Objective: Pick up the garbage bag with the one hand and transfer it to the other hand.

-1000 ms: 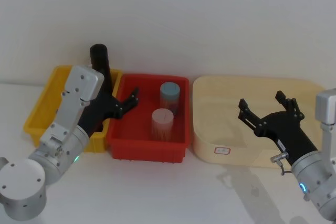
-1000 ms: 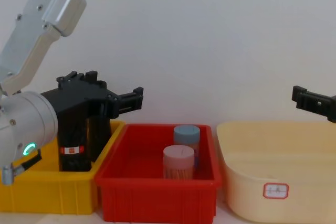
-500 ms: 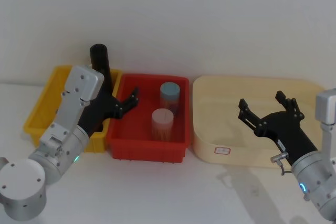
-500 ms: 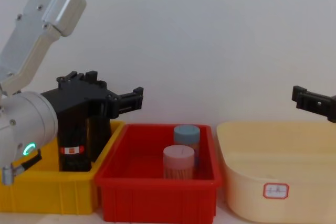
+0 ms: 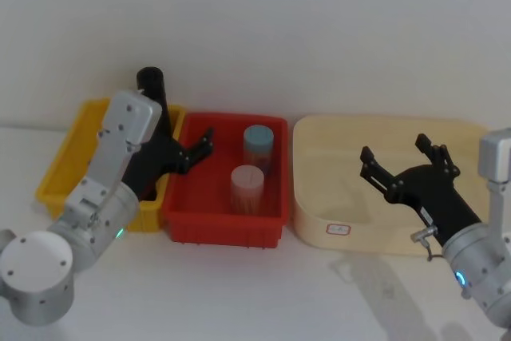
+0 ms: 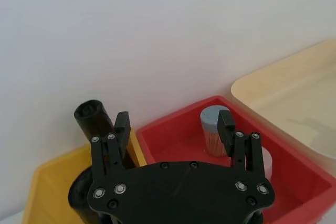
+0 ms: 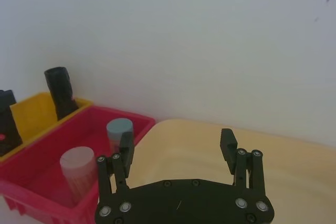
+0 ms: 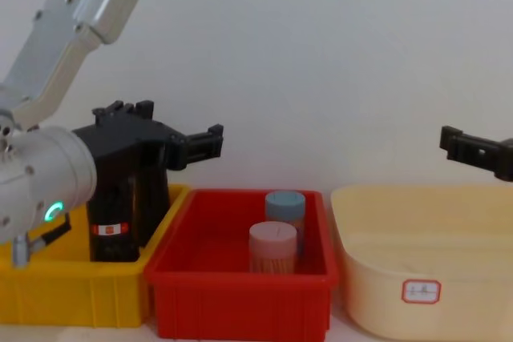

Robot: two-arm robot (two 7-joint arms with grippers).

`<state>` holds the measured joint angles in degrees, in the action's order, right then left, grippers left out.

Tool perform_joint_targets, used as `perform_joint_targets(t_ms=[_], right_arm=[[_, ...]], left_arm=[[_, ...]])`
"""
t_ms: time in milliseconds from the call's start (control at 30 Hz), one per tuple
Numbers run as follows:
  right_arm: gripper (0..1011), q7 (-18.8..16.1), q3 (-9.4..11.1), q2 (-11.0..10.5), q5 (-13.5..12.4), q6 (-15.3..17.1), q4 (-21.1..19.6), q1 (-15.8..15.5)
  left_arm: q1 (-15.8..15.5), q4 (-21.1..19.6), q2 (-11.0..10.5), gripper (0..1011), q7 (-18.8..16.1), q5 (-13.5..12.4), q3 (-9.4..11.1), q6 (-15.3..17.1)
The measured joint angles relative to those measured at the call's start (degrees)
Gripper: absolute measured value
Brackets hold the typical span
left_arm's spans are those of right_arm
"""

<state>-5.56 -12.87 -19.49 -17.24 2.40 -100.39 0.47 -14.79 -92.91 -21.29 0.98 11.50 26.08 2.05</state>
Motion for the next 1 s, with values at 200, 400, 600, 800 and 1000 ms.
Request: perform_joint_targets(t_ms=[200,400,600,800,1000], right_arm=[[1001,-3.5,0.1,-0.1,-2.2,1.0,2.0,3.0],[1002,-8.0,-0.3,-0.1,-5.1,2.6,4.7,7.0],[1001,-12.0,-1.1,0.0,-7.5,4.4,7.6,11.1],[1002,-17.4,-2.9,0.4,-10.2,7.0,12.6,17.2],[1001,-21.4,-4.7,1.3,-11.9,8.9,17.2,22.2]], left_arm=[[-1.8,-1.3,0.3,1002,0.8,0.5,-0.5,3.1],[-3.3,-5.0,-0.6,1002,2.1,2.5,-2.8,7.7],[-3.2,-9.3,-3.1,1002,3.5,5.0,-6.9,12.7],[-1.2,-12.5,-5.7,1001,4.3,7.1,-11.3,16.7],[1.8,-13.6,-7.7,1002,5.2,8.5,-14.7,18.1]])
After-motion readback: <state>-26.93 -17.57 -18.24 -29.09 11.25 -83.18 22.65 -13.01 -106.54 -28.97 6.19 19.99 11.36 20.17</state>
